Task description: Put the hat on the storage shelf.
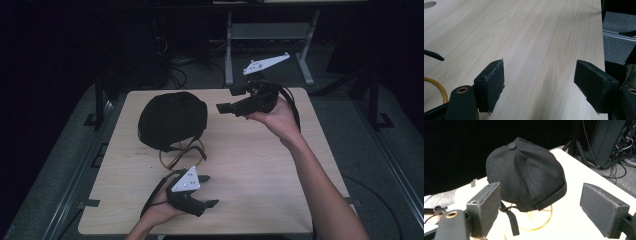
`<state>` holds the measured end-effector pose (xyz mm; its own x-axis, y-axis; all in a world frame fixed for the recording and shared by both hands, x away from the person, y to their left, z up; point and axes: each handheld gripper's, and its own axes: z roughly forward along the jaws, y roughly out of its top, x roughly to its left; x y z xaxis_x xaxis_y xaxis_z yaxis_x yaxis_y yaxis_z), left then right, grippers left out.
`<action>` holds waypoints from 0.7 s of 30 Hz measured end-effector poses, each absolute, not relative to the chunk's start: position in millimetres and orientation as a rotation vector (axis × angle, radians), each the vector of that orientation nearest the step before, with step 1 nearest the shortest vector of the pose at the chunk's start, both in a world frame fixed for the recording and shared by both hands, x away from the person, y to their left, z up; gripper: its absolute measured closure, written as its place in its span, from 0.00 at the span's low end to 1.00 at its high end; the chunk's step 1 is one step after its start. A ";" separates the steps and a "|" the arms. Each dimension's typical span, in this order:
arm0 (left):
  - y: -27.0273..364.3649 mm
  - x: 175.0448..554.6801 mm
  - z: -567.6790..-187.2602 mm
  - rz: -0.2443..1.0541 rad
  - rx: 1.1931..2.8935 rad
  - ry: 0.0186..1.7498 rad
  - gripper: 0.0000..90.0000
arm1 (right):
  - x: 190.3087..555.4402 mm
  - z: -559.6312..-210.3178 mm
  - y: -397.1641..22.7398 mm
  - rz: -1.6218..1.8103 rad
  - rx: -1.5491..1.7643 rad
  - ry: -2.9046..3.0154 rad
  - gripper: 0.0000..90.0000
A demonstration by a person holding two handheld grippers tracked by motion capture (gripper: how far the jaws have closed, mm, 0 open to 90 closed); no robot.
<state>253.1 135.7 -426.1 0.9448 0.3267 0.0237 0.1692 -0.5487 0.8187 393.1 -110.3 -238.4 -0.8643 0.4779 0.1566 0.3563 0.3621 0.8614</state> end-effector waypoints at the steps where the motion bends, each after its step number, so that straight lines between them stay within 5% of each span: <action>1: 135.8 253.5 -426.4 0.221 2.166 0.345 0.27 | 391.9 -239.6 -112.7 1.526 0.765 2.488 0.18; 21: 135.4 254.8 -427.6 0.197 2.165 0.357 0.26 | 375.7 -263.8 -155.5 1.516 0.845 2.476 0.16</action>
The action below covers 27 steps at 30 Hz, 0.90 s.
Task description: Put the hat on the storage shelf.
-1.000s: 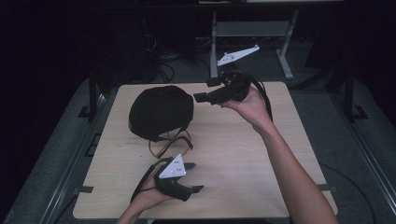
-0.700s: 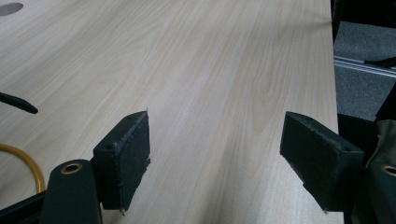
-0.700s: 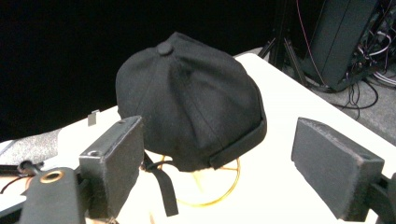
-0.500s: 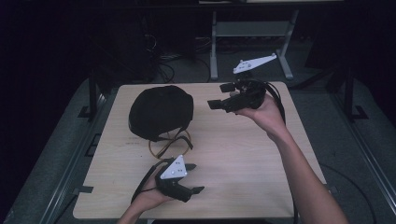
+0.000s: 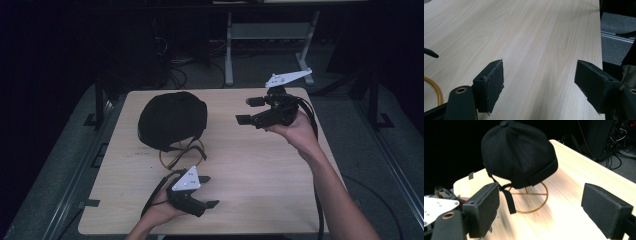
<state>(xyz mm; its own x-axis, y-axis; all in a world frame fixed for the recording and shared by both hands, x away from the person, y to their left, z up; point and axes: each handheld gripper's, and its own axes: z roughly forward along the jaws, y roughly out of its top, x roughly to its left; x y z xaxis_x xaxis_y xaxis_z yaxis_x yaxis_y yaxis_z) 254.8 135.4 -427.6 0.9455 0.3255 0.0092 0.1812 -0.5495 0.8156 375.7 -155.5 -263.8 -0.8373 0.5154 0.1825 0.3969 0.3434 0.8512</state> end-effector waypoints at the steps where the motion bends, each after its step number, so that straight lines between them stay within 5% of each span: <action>1: 135.3 254.8 -427.8 0.197 2.160 0.362 0.26 | 374.7 -265.1 -157.0 1.513 0.845 2.480 0.16; 27: 133.4 255.8 -432.3 0.196 2.171 0.376 0.24 | 355.9 -303.5 -195.6 1.473 0.931 2.484 0.16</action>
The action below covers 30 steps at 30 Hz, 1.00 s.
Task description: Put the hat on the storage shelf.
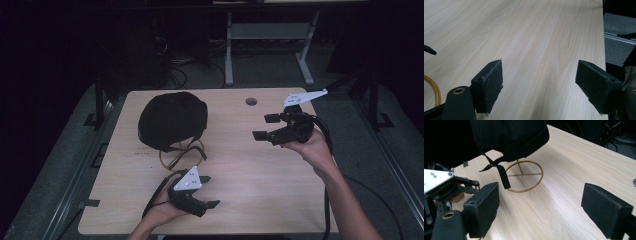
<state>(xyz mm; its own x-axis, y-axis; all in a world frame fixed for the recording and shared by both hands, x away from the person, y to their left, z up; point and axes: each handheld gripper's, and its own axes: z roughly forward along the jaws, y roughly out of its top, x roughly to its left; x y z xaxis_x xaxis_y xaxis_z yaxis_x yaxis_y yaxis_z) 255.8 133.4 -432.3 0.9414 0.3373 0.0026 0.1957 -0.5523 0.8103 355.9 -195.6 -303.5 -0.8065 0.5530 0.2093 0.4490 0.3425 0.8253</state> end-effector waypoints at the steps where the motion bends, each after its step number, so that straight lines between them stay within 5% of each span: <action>1: 133.5 256.0 -432.3 0.197 2.177 0.372 0.24 | 355.2 -305.0 -197.2 1.473 0.936 2.484 0.16; 30: 129.8 254.9 -435.3 0.187 2.178 0.375 0.24 | 332.6 -352.1 -240.4 1.459 1.066 2.480 0.16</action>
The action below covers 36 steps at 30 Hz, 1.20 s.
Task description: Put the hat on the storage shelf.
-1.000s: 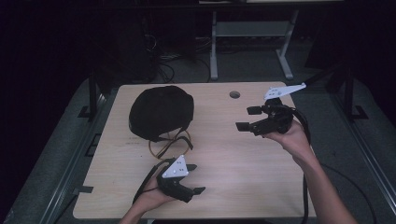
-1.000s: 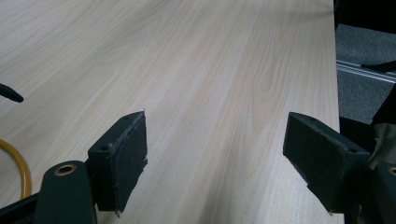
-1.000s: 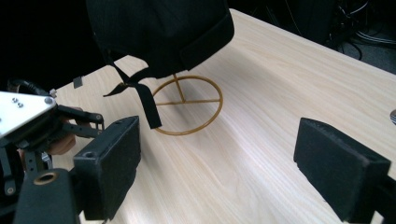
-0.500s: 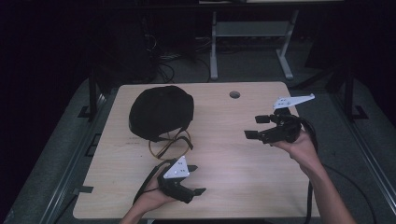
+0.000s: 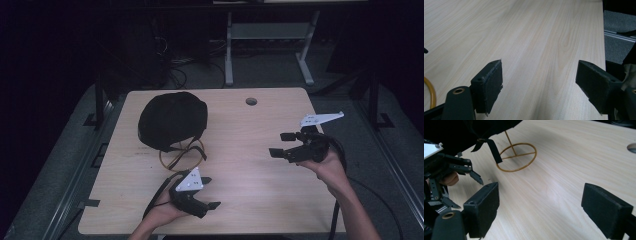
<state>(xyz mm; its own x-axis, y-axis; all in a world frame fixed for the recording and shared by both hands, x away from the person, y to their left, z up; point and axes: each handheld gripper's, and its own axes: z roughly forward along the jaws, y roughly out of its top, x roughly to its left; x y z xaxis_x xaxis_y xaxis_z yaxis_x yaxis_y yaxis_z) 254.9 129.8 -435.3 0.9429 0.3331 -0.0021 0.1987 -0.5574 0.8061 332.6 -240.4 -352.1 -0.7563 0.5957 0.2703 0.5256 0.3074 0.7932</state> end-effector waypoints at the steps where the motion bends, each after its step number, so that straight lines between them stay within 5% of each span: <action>1: 129.7 254.8 -435.5 0.187 2.177 0.376 0.24 | 331.9 -353.5 -241.2 1.457 1.074 2.480 0.16; 36: 127.8 255.3 -439.5 0.180 2.192 0.390 0.24 | 298.7 -423.5 -278.4 1.438 1.233 2.472 0.16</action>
<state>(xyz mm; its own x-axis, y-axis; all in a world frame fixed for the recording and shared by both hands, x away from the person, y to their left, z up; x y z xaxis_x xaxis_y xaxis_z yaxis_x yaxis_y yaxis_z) 255.3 127.8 -439.5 0.9402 0.3405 -0.0105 0.2138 -0.5658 0.7964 298.7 -278.4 -423.5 -0.6862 0.6410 0.3439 0.6157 0.2601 0.7438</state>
